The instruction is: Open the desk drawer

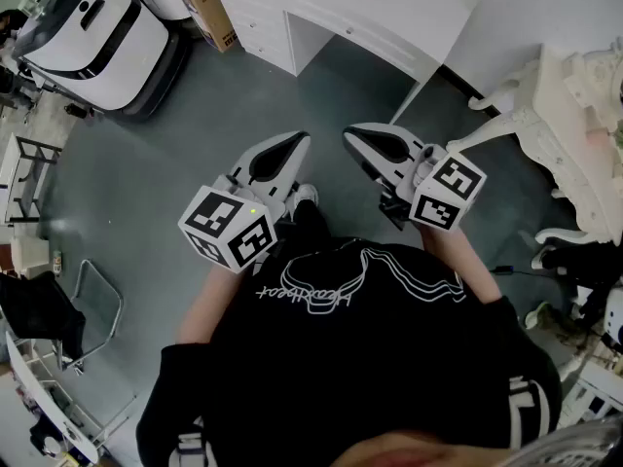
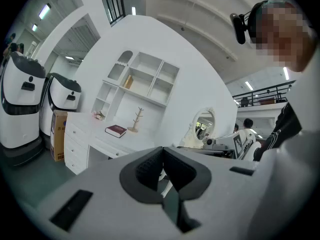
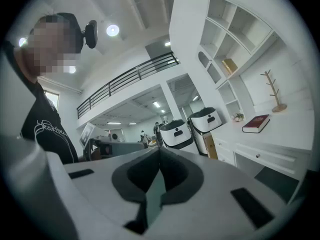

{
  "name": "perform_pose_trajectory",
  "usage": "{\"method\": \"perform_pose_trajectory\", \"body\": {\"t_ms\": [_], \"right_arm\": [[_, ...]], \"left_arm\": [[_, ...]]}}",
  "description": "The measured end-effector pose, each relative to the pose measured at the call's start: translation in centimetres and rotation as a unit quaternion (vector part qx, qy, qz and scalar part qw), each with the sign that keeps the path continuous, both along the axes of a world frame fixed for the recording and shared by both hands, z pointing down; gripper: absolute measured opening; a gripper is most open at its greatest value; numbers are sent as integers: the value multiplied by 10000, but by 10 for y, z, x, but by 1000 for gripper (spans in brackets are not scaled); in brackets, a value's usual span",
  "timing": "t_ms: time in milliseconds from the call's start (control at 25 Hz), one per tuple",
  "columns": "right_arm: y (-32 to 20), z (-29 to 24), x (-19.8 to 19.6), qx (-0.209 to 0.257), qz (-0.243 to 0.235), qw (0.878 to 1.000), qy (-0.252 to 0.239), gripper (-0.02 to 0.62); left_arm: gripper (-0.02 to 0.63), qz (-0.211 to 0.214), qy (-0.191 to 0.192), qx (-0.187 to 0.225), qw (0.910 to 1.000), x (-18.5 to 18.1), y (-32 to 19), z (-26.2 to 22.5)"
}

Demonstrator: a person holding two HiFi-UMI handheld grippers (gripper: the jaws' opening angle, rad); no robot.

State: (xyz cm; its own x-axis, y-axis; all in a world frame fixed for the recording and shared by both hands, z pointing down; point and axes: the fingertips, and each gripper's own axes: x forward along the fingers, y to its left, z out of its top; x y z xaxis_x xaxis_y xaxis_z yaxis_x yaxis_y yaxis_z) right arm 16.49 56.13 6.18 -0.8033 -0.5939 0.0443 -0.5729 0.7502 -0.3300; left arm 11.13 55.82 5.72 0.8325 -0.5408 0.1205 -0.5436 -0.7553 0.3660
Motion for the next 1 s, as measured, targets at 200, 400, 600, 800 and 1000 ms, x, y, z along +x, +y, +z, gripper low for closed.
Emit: {"method": "perform_pose_trajectory", "body": {"t_ms": [200,400,600,800,1000], "right_arm": [[-11,5,0,15,-2,10000,40,5],[-27,6,-1,-13,5,10000,31,5],[-51,10,-2,-59,5,10000,63,5],[-85,17,-14,-120,-88,9995,273,5],[-129,20,-30,-202,-140,9992,329,5]], "left_arm": [[5,-41,-62,62,10000,-1,-12,4],[5,-89,-69,15,9999,-5,-30,7],[5,-133,-55,-31,9999,-7,-56,10],[5,-159,-122,-69,9998,-17,-93,12],[5,-277,-145,-134,9994,-36,-143,16]]}}
